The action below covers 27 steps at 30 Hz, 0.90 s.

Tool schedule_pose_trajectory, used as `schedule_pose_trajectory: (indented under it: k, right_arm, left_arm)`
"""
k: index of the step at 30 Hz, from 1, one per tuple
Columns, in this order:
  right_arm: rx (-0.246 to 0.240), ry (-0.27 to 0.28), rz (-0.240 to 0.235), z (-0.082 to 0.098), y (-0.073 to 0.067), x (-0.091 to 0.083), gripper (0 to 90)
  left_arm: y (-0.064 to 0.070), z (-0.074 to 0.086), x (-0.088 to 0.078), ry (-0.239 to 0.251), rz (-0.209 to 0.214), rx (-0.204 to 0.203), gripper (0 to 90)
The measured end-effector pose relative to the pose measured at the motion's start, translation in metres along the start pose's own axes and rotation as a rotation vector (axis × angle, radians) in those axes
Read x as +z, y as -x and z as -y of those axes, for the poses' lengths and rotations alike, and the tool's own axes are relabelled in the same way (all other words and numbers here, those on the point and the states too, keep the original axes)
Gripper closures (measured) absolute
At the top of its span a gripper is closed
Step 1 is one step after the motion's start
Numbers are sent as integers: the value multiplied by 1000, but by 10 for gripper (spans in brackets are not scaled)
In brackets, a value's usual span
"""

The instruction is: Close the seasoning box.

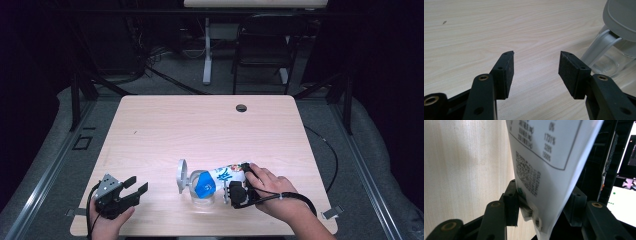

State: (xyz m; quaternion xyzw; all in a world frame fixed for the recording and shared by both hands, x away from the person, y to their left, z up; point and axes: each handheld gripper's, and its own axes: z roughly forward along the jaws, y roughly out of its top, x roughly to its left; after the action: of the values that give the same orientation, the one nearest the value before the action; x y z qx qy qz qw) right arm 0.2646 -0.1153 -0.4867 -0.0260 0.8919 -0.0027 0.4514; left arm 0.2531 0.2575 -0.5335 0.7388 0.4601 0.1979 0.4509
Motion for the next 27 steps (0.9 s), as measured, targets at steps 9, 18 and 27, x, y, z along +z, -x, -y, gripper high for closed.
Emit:
schedule_pose_trajectory:
  k: [9, 18, 27]
  right_arm:
    - [-17, -16, 3, -2, -1, -1, 542]
    - [-31, -33, 8, -2, 0, -1, 542]
    - [-36, -40, 9, -2, 0, -2, 542]
  left_arm:
    - [0, -1, -1, 2, 0, 4, 466]
    - [-1, 0, 0, 7, 1, -1, 466]
    - [-1, 0, 0, 4, -1, 3, 466]
